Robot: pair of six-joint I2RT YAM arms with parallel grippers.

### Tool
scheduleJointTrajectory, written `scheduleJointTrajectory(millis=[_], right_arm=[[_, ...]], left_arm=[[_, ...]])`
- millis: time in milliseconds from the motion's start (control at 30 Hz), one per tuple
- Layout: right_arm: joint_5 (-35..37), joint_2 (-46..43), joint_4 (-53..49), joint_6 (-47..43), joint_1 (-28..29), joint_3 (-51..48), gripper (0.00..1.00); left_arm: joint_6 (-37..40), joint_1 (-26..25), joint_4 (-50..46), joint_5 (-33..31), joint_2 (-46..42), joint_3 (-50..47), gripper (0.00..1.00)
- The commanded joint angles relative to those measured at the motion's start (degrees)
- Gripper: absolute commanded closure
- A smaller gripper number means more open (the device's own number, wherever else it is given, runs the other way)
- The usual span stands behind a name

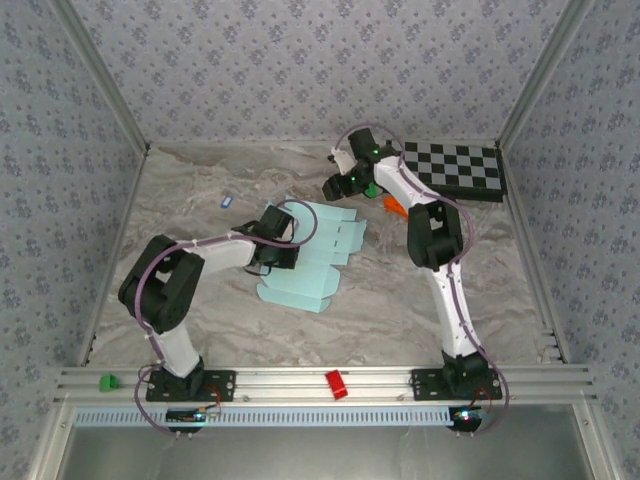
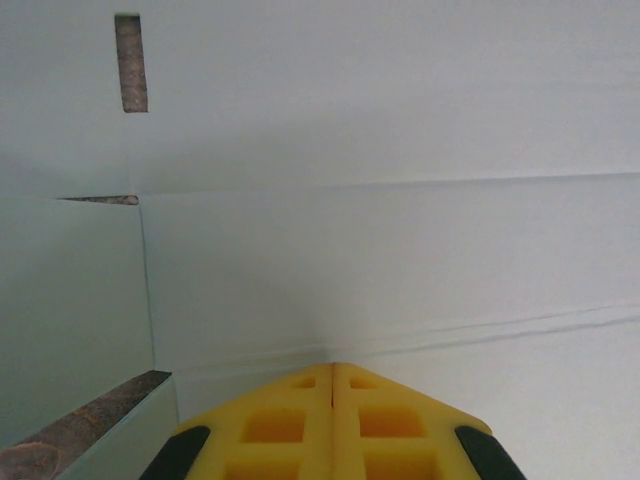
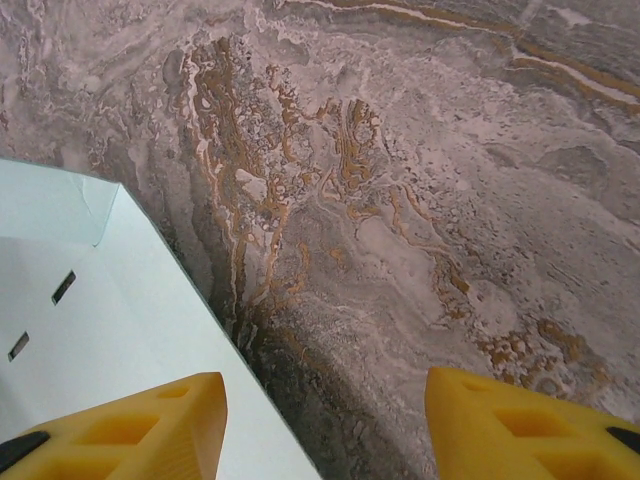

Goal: Fold the paper box

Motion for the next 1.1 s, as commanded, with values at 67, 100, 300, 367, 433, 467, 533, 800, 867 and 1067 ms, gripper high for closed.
scheduleJointTrajectory(millis=[67, 100, 300, 367, 433, 467, 533, 800, 867, 1067], right_arm=[[-4.13, 3.82, -7.70, -2.33, 0.18, 5.30, 0.44], [-4.40, 4.16, -7.89, -2.20, 0.15, 5.62, 0.44], [-6.11, 5.87, -8.93, -1.89, 0.24, 7.27, 0.47], [-6.84, 6.42, -9.62, -1.89, 0.42, 8.03, 0.48], [-7.69, 6.78, -10.17, -2.10, 0.49, 8.46, 0.50], [-7.95, 6.87, -10.25, -2.25, 0.63, 8.47, 0.51], [-8.54, 7.04, -10.83, -2.72, 0.74, 8.55, 0.52], [-9.64, 6.84, -14.08, -5.58, 0.83, 9.43, 0.57], [-9.77, 6.30, -14.68, -6.55, 0.86, 9.44, 0.59], [-10.18, 3.45, -15.32, -8.68, 0.96, 8.77, 0.64]], left_arm=[[1.29, -0.11, -4.60, 0.27, 0.39, -1.26, 1.00], [1.38, -0.05, -4.60, 0.31, 0.39, -1.26, 1.00], [1.34, -0.05, -4.73, 0.26, 0.39, -1.19, 1.00], [1.34, -0.08, -4.77, 0.18, 0.39, -1.22, 1.00], [1.33, -0.04, -4.77, 0.10, 0.39, -1.22, 1.00], [1.34, -0.06, -4.77, 0.06, 0.43, -1.20, 1.00], [1.25, -0.04, -4.77, -0.03, 0.56, -1.07, 1.00], [0.89, -0.08, -4.79, 0.13, 1.09, -0.43, 1.00], [0.90, -0.12, -4.94, 0.15, 1.15, -0.29, 1.00], [0.81, -0.06, -5.10, 0.10, 1.18, -0.10, 1.00]])
